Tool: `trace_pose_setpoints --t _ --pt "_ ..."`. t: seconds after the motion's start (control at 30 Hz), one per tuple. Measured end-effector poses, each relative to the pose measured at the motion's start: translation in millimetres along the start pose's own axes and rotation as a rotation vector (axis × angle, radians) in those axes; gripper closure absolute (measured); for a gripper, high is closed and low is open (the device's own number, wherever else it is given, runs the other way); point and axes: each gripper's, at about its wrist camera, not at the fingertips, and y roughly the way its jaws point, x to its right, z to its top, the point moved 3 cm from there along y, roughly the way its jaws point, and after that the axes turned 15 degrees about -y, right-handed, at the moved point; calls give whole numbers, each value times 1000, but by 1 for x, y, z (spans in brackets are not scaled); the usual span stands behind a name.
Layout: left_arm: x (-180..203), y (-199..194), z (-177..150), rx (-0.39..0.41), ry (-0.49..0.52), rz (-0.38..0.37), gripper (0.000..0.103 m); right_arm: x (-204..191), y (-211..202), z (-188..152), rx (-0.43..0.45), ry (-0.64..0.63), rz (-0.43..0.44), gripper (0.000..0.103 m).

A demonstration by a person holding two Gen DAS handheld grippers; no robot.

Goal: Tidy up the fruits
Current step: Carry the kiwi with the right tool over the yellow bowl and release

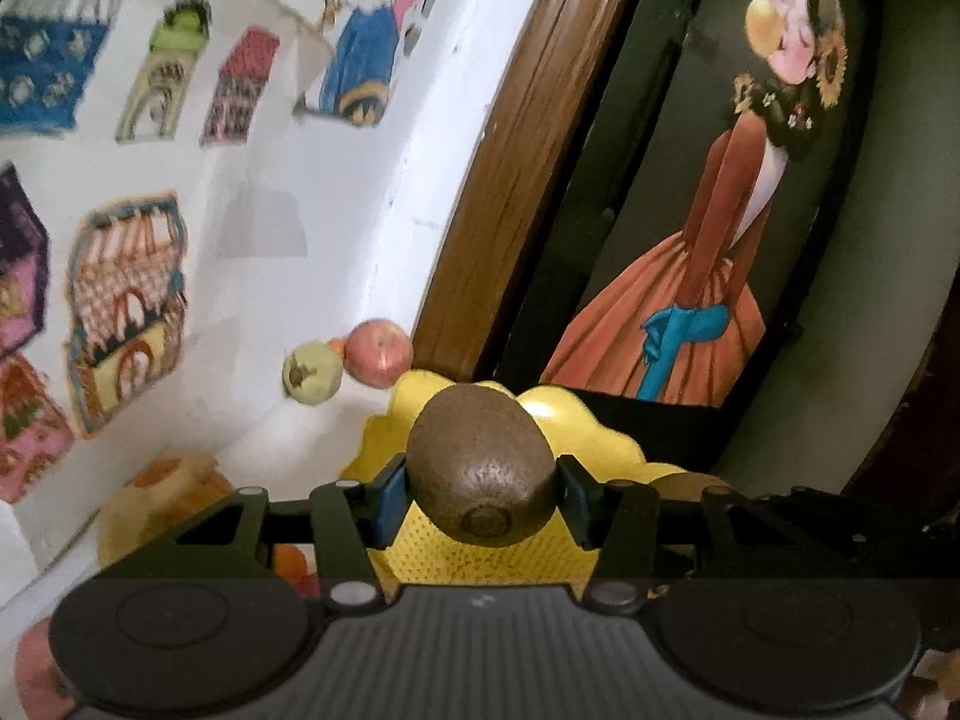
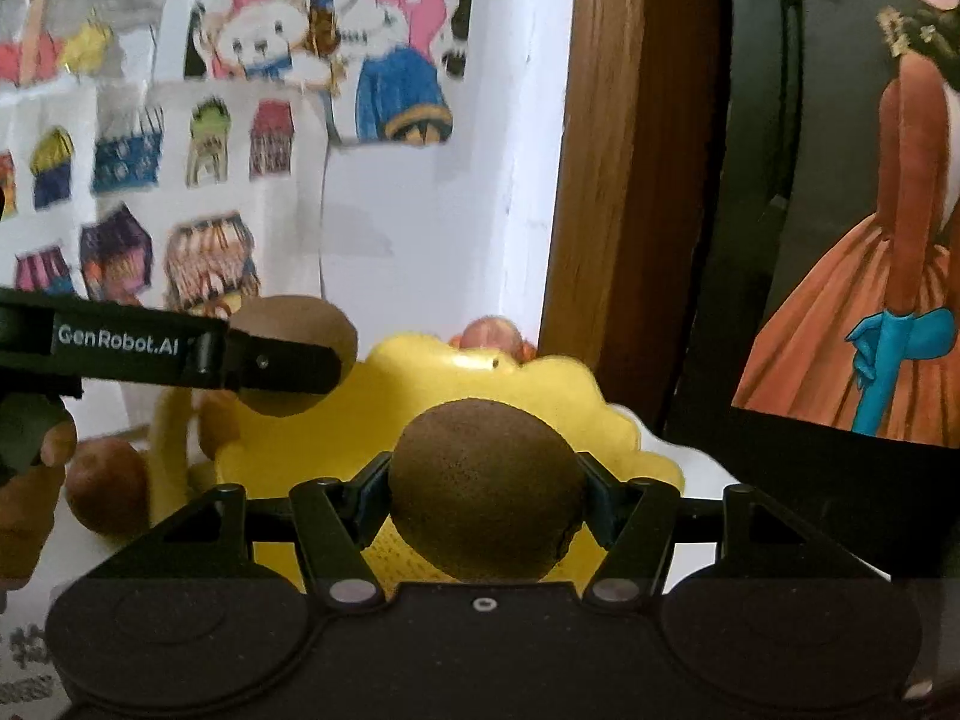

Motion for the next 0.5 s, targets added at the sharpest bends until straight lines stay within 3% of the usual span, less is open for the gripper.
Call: trace_pose_setpoints --t 0.27,0.5 --pt "-1 25 -5 -73 -19 24 48 -3 37 -3 -113 -45 43 39" --pt "1 33 -7 -72 -3 30 47 -9 48 -9 -147 -68 59 39"
